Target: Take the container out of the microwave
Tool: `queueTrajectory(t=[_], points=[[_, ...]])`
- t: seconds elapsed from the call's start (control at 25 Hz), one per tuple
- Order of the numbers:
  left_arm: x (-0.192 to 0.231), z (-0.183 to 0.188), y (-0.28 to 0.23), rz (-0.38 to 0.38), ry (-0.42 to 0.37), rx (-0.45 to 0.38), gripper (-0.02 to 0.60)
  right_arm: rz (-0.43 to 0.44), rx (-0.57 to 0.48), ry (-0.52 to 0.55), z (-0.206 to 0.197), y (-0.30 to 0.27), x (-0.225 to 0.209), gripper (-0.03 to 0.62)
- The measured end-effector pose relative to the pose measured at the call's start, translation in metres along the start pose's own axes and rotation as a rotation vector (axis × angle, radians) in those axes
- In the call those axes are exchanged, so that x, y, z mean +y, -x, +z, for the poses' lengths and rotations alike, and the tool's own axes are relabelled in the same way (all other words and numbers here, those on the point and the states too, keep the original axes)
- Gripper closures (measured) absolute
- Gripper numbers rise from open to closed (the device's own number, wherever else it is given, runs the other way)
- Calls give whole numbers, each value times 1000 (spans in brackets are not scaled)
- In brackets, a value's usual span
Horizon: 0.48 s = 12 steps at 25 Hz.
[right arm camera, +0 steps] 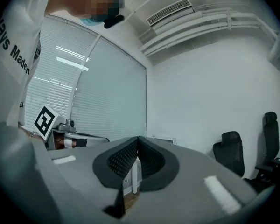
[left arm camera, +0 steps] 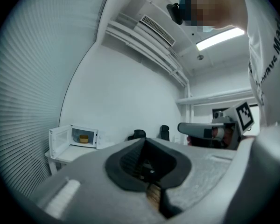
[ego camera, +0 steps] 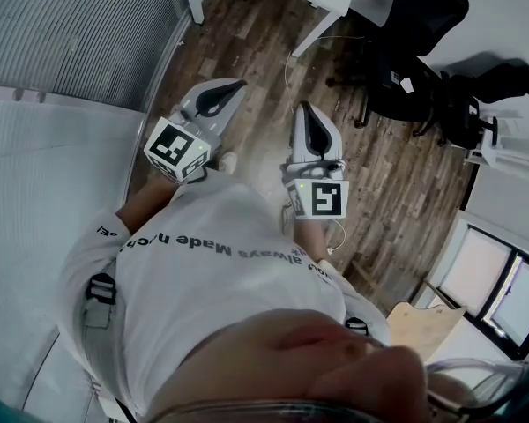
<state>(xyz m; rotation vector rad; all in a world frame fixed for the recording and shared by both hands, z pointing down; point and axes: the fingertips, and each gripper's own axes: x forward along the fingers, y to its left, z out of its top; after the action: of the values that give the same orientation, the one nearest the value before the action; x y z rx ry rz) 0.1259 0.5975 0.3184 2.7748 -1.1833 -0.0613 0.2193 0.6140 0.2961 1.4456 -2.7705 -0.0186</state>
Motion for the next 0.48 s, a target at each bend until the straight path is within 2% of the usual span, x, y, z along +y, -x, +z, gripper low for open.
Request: queueTrajectory(t=[0.24,0.48], points=[[48,6,-26,11,8,-8,578,14,19,0,-4,-55,-18,592],[139,25,-50,35,13,-21,578,51,24,19,6,-155,-23,592]])
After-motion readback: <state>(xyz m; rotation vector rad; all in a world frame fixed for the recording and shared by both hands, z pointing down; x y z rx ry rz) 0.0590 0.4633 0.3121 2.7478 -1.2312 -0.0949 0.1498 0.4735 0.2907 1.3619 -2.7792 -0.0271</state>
